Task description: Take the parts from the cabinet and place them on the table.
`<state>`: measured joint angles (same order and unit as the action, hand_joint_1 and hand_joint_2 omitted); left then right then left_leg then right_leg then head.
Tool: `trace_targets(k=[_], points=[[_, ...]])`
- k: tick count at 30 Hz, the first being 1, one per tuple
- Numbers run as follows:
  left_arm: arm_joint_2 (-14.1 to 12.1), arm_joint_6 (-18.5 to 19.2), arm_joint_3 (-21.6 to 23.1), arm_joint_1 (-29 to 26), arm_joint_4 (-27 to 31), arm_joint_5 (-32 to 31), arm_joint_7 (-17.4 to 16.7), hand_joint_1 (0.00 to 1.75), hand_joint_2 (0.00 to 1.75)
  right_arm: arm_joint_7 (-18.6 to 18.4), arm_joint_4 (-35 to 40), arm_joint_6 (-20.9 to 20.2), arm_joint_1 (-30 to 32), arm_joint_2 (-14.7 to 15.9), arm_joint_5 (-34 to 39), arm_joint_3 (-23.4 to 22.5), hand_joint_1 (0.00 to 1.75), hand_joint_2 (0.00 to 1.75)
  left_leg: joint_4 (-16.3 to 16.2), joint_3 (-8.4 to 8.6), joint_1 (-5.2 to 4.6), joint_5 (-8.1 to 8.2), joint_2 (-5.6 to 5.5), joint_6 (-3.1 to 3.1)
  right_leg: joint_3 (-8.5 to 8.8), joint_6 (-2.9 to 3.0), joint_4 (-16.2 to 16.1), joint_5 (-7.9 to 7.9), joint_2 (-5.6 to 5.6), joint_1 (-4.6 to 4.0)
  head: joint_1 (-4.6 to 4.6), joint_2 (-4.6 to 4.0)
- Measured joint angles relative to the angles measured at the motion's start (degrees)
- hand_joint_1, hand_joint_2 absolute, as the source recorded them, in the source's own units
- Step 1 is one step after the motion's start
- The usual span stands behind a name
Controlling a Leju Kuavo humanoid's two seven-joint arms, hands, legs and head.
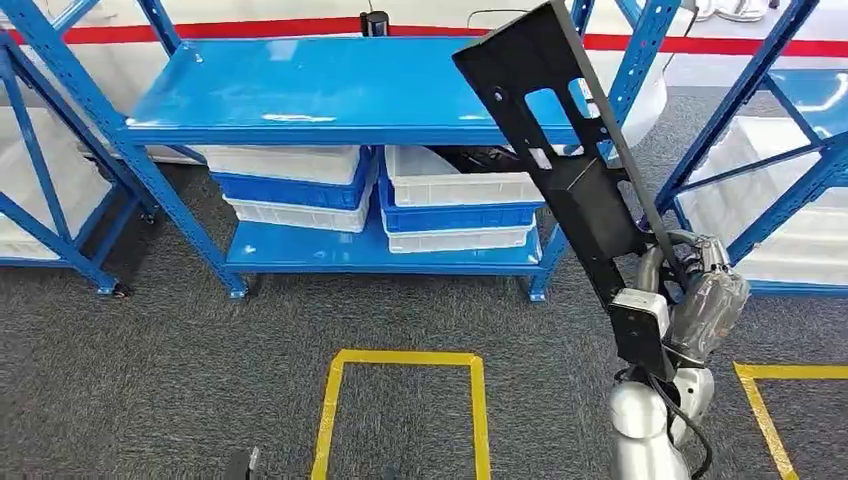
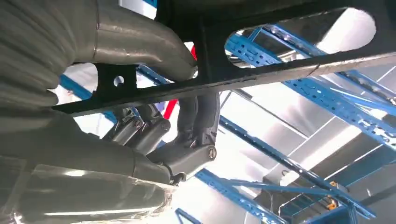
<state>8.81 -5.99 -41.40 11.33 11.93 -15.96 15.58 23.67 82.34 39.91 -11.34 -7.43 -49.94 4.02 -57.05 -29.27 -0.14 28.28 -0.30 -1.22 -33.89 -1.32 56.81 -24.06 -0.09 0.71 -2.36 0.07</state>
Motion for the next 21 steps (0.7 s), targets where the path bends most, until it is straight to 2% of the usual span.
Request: trace_targets(k=[1, 2, 3, 4, 5, 6, 7, 8, 9, 10, 11, 12, 13, 14, 15, 16, 17, 18, 19, 20, 21], points=[[0.0, 0.0, 0.0, 0.0, 0.0, 0.0, 0.0, 0.0, 1.75, 0.0, 0.0, 0.0, 0.1, -0.1, 0.0, 0.0, 1.75, 1.75, 0.3, -0.13, -0.21, 0.12, 0.04, -0.25, -0.11, -0.33, 0.0, 0.23, 0.0, 0.08, -0.37, 0.0], [0.0, 0.0, -0.1, 0.1, 0.0, 0.0, 0.0, 0.0, 1.75, -0.1, 0.1, 0.0, 0.1, -0.2, 0.0, -0.1, 1.75, 1.75, 0.3, -0.29, -0.28, -0.18, 0.05, -0.65, -0.13, -0.89, -0.3, 0.65, 0.01, 0.16, -0.26, 0.0], [0.0, 0.0, -0.1, 0.0, 0.0, 0.0, 0.0, 0.0, 1.75, -0.2, 0.2, 0.0, 0.1, -0.1, 0.0, -0.2, 1.75, 1.75, 1.4, -0.49, -0.01, -1.22, 0.23, -1.33, -0.21, -1.22, -0.4, 0.97, 0.05, -0.36, -0.28, 0.0], [0.1, 0.0, -0.2, 0.1, 0.0, 0.0, 0.0, 0.0, 1.75, -0.2, 0.2, 0.0, 0.2, -0.1, 0.0, -0.2, 1.75, 1.75, 1.7, -0.56, 0.26, -1.96, 0.55, -1.53, -1.36, -1.05, 0.6, -0.3, 0.05, 0.04, -0.28, 0.0], [0.1, 0.0, -0.2, 0.1, 0.0, 0.0, 0.0, 0.0, 1.75, -0.2, 0.2, 0.0, 0.1, -0.1, 0.0, -0.3, 1.75, 1.75, 1.8, -1.06, 0.26, -2.36, 0.5, -1.75, -2.1, -0.82, 2.4, -2.17, 0.07, -0.04, -0.02, 0.0], [0.1, 0.0, -0.3, 0.1, 0.0, 0.0, 0.0, 0.0, 1.75, -0.3, 0.2, 0.0, 0.1, -0.1, -0.2, -0.3, 1.75, 1.75, 1.8, -1.86, 0.23, -2.92, 0.59, -2.16, -3.65, -0.22, 7.2, -5.67, 0.06, 0.03, 0.37, 0.0], [0.1, 0.0, -0.3, 0.0, 0.0, 0.0, 0.0, 0.0, 1.75, -0.6, 0.2, 0.0, 0.3, -0.1, -0.3, -0.3, 1.75, 1.75, 1.8, -2.63, 0.15, -3.45, 0.68, -2.27, -5.2, -0.03, 12.2, -8.25, 0.07, 0.06, 0.37, 0.0], [0.1, 0.0, -0.3, 0.0, 0.0, 0.0, 0.0, 0.0, 1.75, -0.9, 0.2, 0.0, 0.5, -0.1, -0.5, -0.3, 1.75, 1.75, 1.7, -3.35, 0.15, -3.89, 0.72, -2.31, -6.15, -0.2, 15.7, -9.47, 0.07, 0.06, 0.42, 0.0], [0.1, 0.0, -0.3, 0.0, 0.0, 0.0, 0.0, 0.0, 1.75, -1.0, 0.2, 0.0, 0.7, -0.1, -0.5, -0.3, 1.75, 1.75, 1.6, -4.0, 0.15, -4.29, 0.72, -2.24, -6.15, -0.65, 17.3, -9.43, 0.07, 0.08, 0.48, 0.0], [0.1, 0.0, -0.3, 0.0, 0.0, 0.0, 0.0, 0.0, 1.75, -1.0, 0.3, 0.0, 0.9, -0.1, -0.6, -0.4, 1.75, 1.75, 1.4, -4.71, 0.17, -4.71, 0.72, -2.14, -4.67, -1.39, 16.2, -8.39, 0.06, 0.2, 0.52, 0.0], [0.1, 0.0, -0.3, -0.1, 0.0, 0.0, 0.0, 0.0, 1.75, -1.2, 0.4, 0.0, 1.1, -0.1, -0.9, -0.5, 1.75, 1.75, 1.1, -5.38, 0.2, -5.03, 0.72, -1.96, -1.79, -2.11, 12.4, -6.68, 0.05, 0.3, 0.57, 0.0], [0.1, 0.0, -0.3, -0.1, 0.0, 0.0, 0.0, 0.0, 1.75, -1.3, 0.7, 0.0, 1.1, -0.1, -1.0, -0.7, 1.75, 1.75, 0.7, -5.96, 0.25, -5.23, 0.71, -1.7, 1.73, -2.54, 7.1, -5.3, 0.03, 0.43, 0.57, 0.0], [0.1, 0.0, -0.3, -0.1, 0.0, 0.0, 0.0, 0.0, 1.75, -1.4, 1.0, 0.0, 1.1, -0.1, -1.1, -0.8, 1.75, 1.75, 0.3, -6.35, 0.26, -5.38, 0.7, -1.49, 4.86, -2.49, 2.2, -4.93, -0.01, 0.51, 0.66, 0.0], [0.0, 0.0, -0.3, -0.1, 0.0, 0.0, 0.0, 0.0, 1.75, -1.4, 1.3, 0.0, 1.1, -0.1, -1.1, -0.9, 1.75, 1.75, -0.1, -6.9, -0.09, -5.54, 0.71, -1.18, 6.93, -2.01, -0.7, -6.17, 0.02, 0.32, 0.7, 0.0], [0.0, 0.0, -0.3, -0.1, 0.0, 0.0, 0.0, 0.0, 1.75, -1.4, 1.6, 0.1, 1.4, -0.1, -1.1, -0.9, 1.75, 1.75, -0.1, -7.06, -0.04, -6.05, 0.77, -0.72, 6.48, -1.5, -0.5, -5.74, 0.16, -0.11, 0.35, 0.0], [0.0, 0.0, -0.3, -0.2, 0.0, 0.0, 0.0, 0.0, 1.75, -1.4, 1.7, 0.1, 1.7, 0.0, -1.1, -1.1, 1.75, 1.75, -0.2, -7.12, 0.0, -6.31, 0.78, -0.46, 6.05, -1.41, -0.6, -5.7, 0.24, -0.04, 0.48, 0.0], [0.0, 0.0, -0.3, -0.3, 0.0, 0.0, 0.0, 0.0, 1.75, -1.4, 1.7, 0.1, 1.8, 0.1, -1.0, -1.2, 1.75, 1.75, -0.1, -7.17, 0.17, -6.66, 0.78, -0.14, 5.92, -1.07, -0.4, -5.5, 0.24, -0.16, 0.35, 0.0], [0.0, 0.0, -0.3, -0.4, 0.0, 0.0, 0.0, 0.0, 1.75, -1.4, 1.9, 0.1, 1.9, 0.1, -1.0, -1.2, 1.75, 1.75, -0.1, -7.31, 0.16, -6.92, 0.7, 0.28, 5.6, -0.34, -0.7, -5.03, 0.23, 0.09, 0.42, 0.0], [0.0, 0.0, -0.3, -0.4, 0.0, 0.0, 0.0, 0.0, 1.75, -1.4, 1.9, 0.1, 1.8, 0.1, -1.0, -1.2, 1.75, 1.75, -0.8, -7.82, 0.5, -5.52, 0.5, 0.66, 5.54, 0.43, -0.9, -4.52, 0.11, 0.46, 0.46, 0.0], [0.0, 0.0, -0.3, -0.5, 0.0, 0.0, 0.0, 0.0, 1.75, -1.4, 2.1, 0.1, 1.8, 0.0, -1.0, -1.3, 1.75, 1.75, -3.1, -8.65, 0.55, -2.71, 0.41, 1.0, 5.1, 1.11, -0.9, -4.14, 0.06, 0.47, 0.17, 0.0], [0.0, 0.0, -0.3, -0.5, 0.0, 0.0, 0.0, 0.0, 1.75, -1.4, 2.2, 0.1, 1.8, 0.0, -1.0, -1.3, 1.75, 1.75, -7.1, -9.98, 0.69, 0.49, 0.39, 1.34, 4.7, 1.46, -0.8, -3.74, 0.02, 0.43, -0.07, 0.0]])
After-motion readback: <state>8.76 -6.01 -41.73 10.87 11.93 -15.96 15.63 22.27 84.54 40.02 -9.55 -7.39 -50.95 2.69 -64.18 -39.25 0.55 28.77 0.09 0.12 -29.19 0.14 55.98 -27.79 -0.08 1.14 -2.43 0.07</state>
